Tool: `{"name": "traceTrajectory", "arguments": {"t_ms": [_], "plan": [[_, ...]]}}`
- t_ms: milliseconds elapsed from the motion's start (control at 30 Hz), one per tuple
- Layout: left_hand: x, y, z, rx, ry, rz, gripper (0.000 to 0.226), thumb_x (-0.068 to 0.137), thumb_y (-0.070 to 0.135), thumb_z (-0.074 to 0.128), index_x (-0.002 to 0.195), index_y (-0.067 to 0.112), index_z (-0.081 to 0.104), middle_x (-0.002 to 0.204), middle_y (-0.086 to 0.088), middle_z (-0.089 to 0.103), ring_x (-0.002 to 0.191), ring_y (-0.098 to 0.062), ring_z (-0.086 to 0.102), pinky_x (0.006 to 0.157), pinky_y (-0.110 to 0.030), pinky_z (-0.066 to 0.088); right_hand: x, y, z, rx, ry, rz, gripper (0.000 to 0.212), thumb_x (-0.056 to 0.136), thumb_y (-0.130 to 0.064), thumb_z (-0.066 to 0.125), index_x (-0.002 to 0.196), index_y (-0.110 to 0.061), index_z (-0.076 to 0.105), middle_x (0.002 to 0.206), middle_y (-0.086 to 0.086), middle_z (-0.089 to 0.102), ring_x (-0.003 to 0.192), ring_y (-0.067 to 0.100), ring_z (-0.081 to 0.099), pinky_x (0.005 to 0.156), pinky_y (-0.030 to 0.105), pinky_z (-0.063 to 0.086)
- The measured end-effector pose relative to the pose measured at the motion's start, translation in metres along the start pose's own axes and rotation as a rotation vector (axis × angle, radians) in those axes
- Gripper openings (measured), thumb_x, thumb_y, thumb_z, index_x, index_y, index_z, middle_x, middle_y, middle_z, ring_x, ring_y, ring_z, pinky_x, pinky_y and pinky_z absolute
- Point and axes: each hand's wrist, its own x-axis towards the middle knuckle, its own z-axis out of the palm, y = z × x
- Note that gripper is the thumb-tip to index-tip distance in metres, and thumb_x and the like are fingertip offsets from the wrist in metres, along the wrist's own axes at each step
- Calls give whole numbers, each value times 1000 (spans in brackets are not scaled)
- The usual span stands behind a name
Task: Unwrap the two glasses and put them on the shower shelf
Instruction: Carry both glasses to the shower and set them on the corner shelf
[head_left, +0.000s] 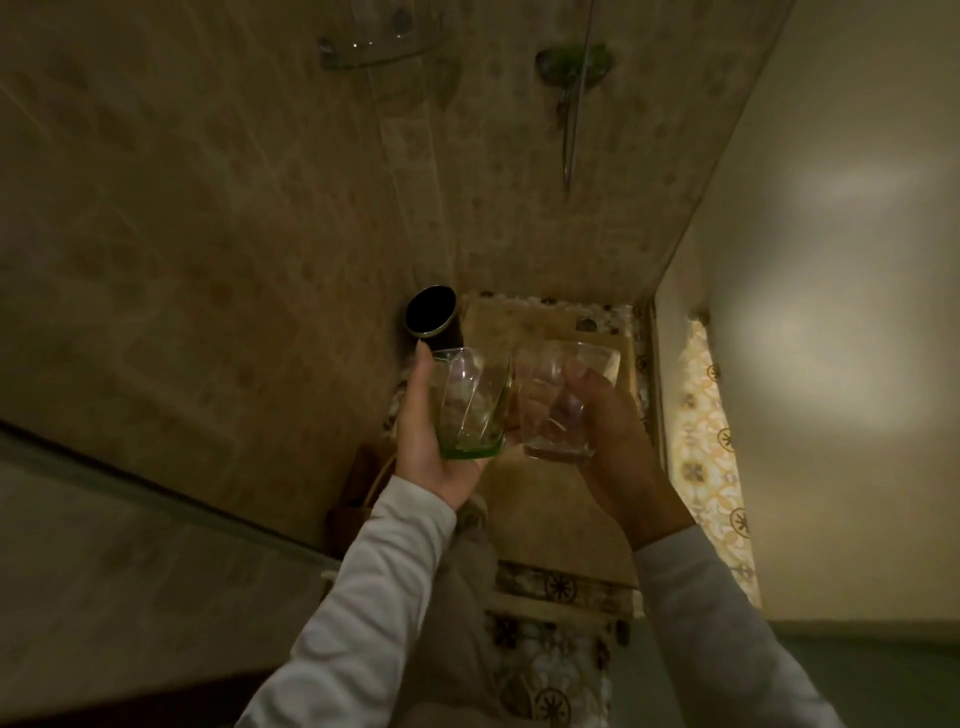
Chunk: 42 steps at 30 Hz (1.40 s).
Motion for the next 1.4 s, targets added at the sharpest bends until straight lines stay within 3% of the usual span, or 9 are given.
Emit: {"name": "traceTrajectory", "arguments": {"t_ms": [233, 400, 500, 667, 833, 1033, 1133, 1267, 1400], "plan": [[99, 40, 37, 13, -61, -54, 93, 68, 70, 76, 143, 21, 52, 147, -7, 54, 134, -29, 53, 111, -51, 41, 106, -18, -5, -11, 54, -22, 69, 73, -68, 77, 111, -10, 77, 109, 25, 75, 99, 37, 75, 73, 42, 61], [176, 88, 67, 46, -183, -22, 61, 79, 64, 70, 120, 19, 73, 123, -10, 72, 109, -28, 70, 85, -44, 57, 200, -35, 1, -50, 81, -46, 66, 81, -66, 71, 116, -10, 74, 111, 21, 75, 102, 37, 73, 84, 49, 57], [218, 121, 85, 62, -202, -3, 68, 68, 64, 77, 119, 19, 73, 120, -10, 73, 104, -27, 73, 78, -42, 59, 256, -54, 13, -47, 76, -48, 65, 80, -66, 71, 113, -10, 76, 110, 23, 74, 102, 40, 72, 88, 54, 55], [277, 166, 115, 94, -171, -31, 95, 45, 64, 88, 123, 15, 71, 121, -12, 72, 104, -29, 71, 81, -42, 58, 329, -81, 28, -128, 70, -103, 65, 91, -55, 58, 116, 4, 67, 103, 25, 72, 96, 40, 71, 81, 49, 56], [313, 193, 138, 97, -239, 3, 78, 58, 68, 80, 115, 15, 75, 112, -10, 75, 99, -27, 73, 78, -41, 59, 374, -101, 33, -119, 48, -87, 61, 90, -49, 59, 119, 4, 66, 101, 20, 73, 96, 38, 71, 87, 56, 55], [358, 211, 163, 125, -267, 15, 88, 63, 68, 78, 127, 10, 66, 123, -13, 69, 116, -31, 64, 106, -49, 46, 429, -112, 20, -55, 1, -92, 52, 85, -51, 64, 112, -8, 73, 93, 6, 77, 86, 22, 73, 73, 40, 57], [388, 214, 175, 126, -287, 31, 76, 60, 69, 79, 112, 14, 75, 111, -9, 75, 100, -26, 72, 87, -43, 57, 462, -116, 8, -54, -3, -74, 45, 82, -51, 66, 103, -12, 76, 84, 0, 76, 78, 17, 73, 69, 38, 56], [432, 213, 200, 90, -279, 41, 68, 64, 68, 76, 106, 15, 77, 105, -8, 77, 93, -26, 75, 72, -40, 60, 510, -129, -11, -96, 43, -3, 79, 63, -69, 79, 118, -12, 73, 114, 18, 75, 104, 36, 73, 90, 58, 58], [483, 212, 238, 72, -242, 112, 68, 64, 67, 77, 108, 15, 78, 109, -10, 76, 94, -28, 75, 76, -45, 61, 569, -152, -44, -104, -77, -45, 63, 61, -74, 79, 98, -23, 81, 93, 7, 80, 85, 23, 77, 69, 34, 60]]}}
